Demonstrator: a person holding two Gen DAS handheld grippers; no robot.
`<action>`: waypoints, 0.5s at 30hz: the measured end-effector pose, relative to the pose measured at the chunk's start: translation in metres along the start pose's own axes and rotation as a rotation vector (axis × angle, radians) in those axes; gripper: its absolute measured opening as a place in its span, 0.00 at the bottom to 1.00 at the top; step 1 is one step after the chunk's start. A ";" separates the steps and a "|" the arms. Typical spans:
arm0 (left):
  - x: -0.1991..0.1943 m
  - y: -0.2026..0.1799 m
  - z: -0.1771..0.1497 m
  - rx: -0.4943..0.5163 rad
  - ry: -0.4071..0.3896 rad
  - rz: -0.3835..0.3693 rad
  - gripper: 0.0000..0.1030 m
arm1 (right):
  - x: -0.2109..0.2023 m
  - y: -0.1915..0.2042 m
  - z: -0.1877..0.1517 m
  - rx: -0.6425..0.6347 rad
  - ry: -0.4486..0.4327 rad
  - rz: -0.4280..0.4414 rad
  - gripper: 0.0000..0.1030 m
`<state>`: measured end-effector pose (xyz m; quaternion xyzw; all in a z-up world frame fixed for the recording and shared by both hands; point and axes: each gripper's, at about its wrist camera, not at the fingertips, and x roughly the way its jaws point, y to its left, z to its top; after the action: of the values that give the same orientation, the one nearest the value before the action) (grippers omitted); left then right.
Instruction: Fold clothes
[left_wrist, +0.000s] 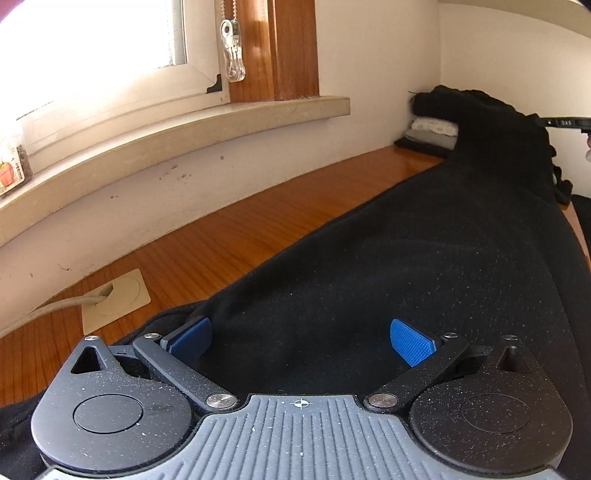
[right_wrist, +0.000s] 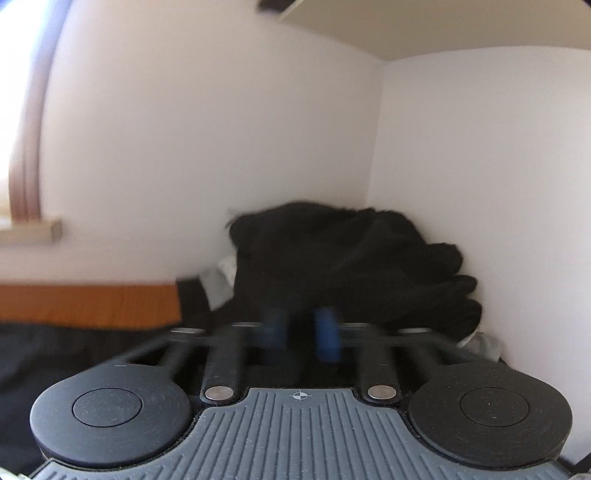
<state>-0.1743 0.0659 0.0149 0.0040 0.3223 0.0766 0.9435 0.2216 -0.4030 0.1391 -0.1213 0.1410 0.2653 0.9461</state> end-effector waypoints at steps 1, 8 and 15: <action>0.000 0.001 0.000 -0.003 0.000 -0.002 1.00 | 0.000 0.003 0.000 -0.021 -0.006 -0.008 0.08; 0.001 0.000 0.001 0.000 0.007 -0.003 1.00 | 0.013 0.010 -0.002 -0.058 0.034 -0.061 0.11; 0.002 0.000 0.001 0.003 0.009 -0.002 1.00 | -0.012 0.029 0.007 -0.100 -0.142 -0.043 0.06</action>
<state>-0.1724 0.0662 0.0141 0.0046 0.3266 0.0755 0.9421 0.1978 -0.3826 0.1447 -0.1523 0.0573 0.2595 0.9520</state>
